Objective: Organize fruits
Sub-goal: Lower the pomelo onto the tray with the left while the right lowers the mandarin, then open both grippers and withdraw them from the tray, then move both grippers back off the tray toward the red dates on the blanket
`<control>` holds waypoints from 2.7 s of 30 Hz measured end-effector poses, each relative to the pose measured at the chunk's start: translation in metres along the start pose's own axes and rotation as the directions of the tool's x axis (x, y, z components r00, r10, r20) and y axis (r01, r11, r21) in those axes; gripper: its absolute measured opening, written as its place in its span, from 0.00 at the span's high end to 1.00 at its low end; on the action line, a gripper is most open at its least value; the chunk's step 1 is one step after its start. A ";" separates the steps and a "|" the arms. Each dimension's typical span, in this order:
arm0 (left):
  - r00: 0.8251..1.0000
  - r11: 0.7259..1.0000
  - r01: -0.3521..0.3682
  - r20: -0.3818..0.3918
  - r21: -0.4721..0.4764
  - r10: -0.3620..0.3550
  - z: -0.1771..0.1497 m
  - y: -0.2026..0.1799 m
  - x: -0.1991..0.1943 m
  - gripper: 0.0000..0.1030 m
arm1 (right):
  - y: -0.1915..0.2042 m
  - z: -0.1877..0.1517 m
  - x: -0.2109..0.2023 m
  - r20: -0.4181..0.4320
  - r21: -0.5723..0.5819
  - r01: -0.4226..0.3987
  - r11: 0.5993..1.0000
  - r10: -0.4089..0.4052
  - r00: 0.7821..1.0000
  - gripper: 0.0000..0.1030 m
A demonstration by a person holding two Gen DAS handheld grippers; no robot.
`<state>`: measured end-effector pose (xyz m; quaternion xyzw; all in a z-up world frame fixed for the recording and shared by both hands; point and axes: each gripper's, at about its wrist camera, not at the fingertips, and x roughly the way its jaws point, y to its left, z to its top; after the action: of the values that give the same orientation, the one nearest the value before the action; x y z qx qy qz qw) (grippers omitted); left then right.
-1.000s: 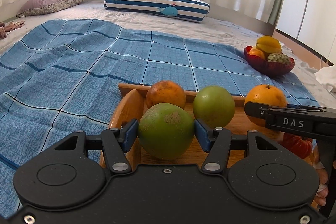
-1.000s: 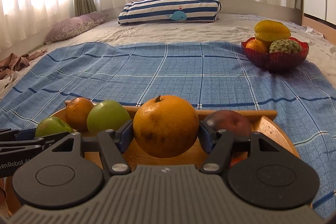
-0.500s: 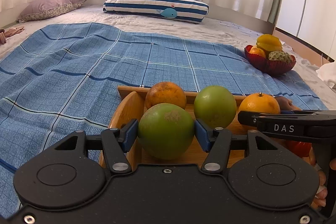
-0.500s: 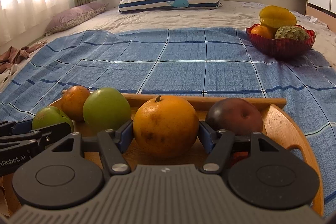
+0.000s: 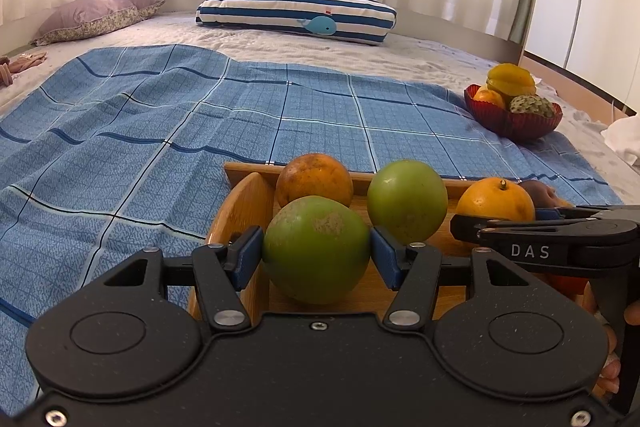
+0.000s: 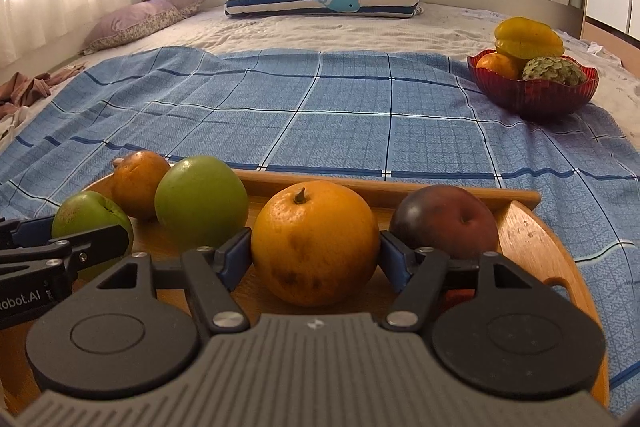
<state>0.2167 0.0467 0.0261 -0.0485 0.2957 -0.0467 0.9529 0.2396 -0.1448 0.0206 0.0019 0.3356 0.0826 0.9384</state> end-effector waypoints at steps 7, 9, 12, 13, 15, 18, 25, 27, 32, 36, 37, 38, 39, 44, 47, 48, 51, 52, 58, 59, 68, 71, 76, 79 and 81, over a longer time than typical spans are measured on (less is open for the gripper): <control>1.000 1.000 -0.002 0.004 0.006 0.001 0.000 -0.001 -0.003 0.45 | 0.002 -0.001 -0.002 -0.007 0.001 0.004 1.000 -0.004 1.000 0.22; 1.000 1.000 0.000 0.002 0.005 0.000 0.000 -0.002 -0.003 0.45 | 0.003 -0.001 -0.002 -0.011 -0.005 0.001 1.000 -0.001 1.000 0.20; 1.000 1.000 -0.001 0.006 0.007 0.001 0.001 -0.002 -0.004 0.42 | 0.004 -0.003 -0.004 -0.015 -0.013 0.003 1.000 -0.003 1.000 0.18; 1.000 1.000 -0.003 0.008 0.008 0.003 0.001 -0.002 -0.004 0.40 | 0.005 -0.004 -0.005 -0.016 -0.014 0.003 1.000 -0.003 1.000 0.18; 1.000 1.000 -0.007 0.014 0.010 0.007 0.001 -0.001 -0.006 0.37 | 0.005 -0.005 -0.006 -0.017 -0.014 0.002 1.000 -0.003 1.000 0.18; 1.000 1.000 -0.004 0.014 0.015 0.003 0.001 -0.001 -0.009 0.34 | 0.005 -0.005 -0.008 -0.022 -0.010 0.001 1.000 -0.001 1.000 0.18; 1.000 1.000 0.007 0.013 0.023 -0.008 -0.003 -0.003 -0.018 0.25 | 0.002 -0.010 -0.019 -0.016 -0.002 -0.005 1.000 0.005 1.000 0.14; 1.000 1.000 0.009 0.012 0.022 -0.009 -0.004 -0.003 -0.021 0.24 | 0.002 -0.012 -0.023 -0.006 -0.013 -0.001 1.000 0.001 1.000 0.14; 0.999 0.999 0.027 0.017 0.024 -0.028 -0.006 -0.006 -0.031 0.21 | 0.006 -0.016 -0.035 0.017 -0.051 0.013 0.999 -0.012 1.000 0.13; 0.999 0.999 0.037 0.026 0.026 -0.038 -0.008 -0.008 -0.040 0.18 | 0.006 -0.018 -0.044 0.031 -0.060 0.011 0.998 -0.009 0.999 0.12; 0.999 0.999 0.040 0.026 0.026 -0.041 -0.009 -0.008 -0.042 0.17 | 0.006 -0.019 -0.046 0.033 -0.060 0.009 0.998 -0.007 0.999 0.12; 0.999 0.999 0.043 0.026 0.028 -0.044 -0.010 -0.009 -0.044 0.17 | 0.006 -0.019 -0.048 0.035 -0.061 0.007 0.998 -0.004 0.999 0.12; 0.999 0.999 0.046 0.026 0.029 -0.046 -0.011 -0.009 -0.046 0.17 | 0.006 -0.020 -0.051 0.037 -0.060 0.004 0.998 -0.002 0.999 0.12; 0.998 0.998 0.055 0.023 0.042 -0.056 -0.016 -0.011 -0.055 0.16 | 0.005 -0.025 -0.062 0.051 -0.056 -0.006 0.998 0.009 0.999 0.11; 0.998 0.997 0.061 0.021 0.041 -0.062 -0.019 -0.011 -0.059 0.15 | 0.004 -0.029 -0.069 0.057 -0.054 -0.010 0.998 0.013 0.998 0.11; 0.998 0.997 0.063 0.019 0.041 -0.063 -0.020 -0.011 -0.061 0.15 | 0.004 -0.031 -0.071 0.059 -0.054 -0.010 0.998 0.013 0.998 0.10; 0.997 0.997 0.070 0.020 0.040 -0.070 -0.023 -0.012 -0.065 0.14 | 0.003 -0.035 -0.078 0.066 -0.051 -0.010 0.999 0.013 0.998 0.10; 0.997 0.997 0.071 0.021 0.040 -0.072 -0.023 -0.013 -0.067 0.14 | 0.003 -0.036 -0.080 0.069 -0.050 -0.011 0.999 0.014 0.998 0.10; 0.996 0.995 0.085 0.024 0.049 -0.087 -0.028 -0.016 -0.076 0.13 | 0.006 -0.044 -0.096 0.096 -0.070 -0.002 0.998 0.009 0.995 0.09; 0.996 0.995 0.087 0.025 0.049 -0.088 -0.029 -0.017 -0.077 0.13 | 0.006 -0.046 -0.098 0.103 -0.077 0.004 0.997 0.004 0.995 0.09; 0.994 0.992 0.107 0.028 0.062 -0.109 -0.037 -0.024 -0.094 0.12 | 0.008 -0.060 -0.116 0.150 -0.100 0.040 0.994 -0.024 0.988 0.09; 0.993 0.991 0.113 0.029 0.066 -0.115 -0.040 -0.027 -0.101 0.12 | 0.009 -0.066 -0.121 0.160 -0.105 0.046 0.993 -0.029 0.987 0.09; 0.992 0.990 0.124 0.025 0.060 -0.126 -0.046 -0.030 -0.110 0.12 | 0.005 -0.075 -0.130 0.168 -0.093 0.048 0.994 -0.031 0.985 0.08; 0.992 0.991 0.123 0.024 0.060 -0.125 -0.051 -0.032 -0.115 0.11 | 0.004 -0.080 -0.135 0.174 -0.085 0.050 0.995 -0.035 0.984 0.08; 0.992 0.991 0.124 0.025 0.059 -0.126 -0.056 -0.033 -0.118 0.11 | 0.004 -0.085 -0.139 0.178 -0.082 0.054 0.995 -0.038 0.983 0.07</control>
<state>0.0860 0.0246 0.0507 -0.0402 0.2768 -0.1141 0.9533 0.0802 -0.1672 0.0426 -0.0390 0.2475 0.0748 0.9652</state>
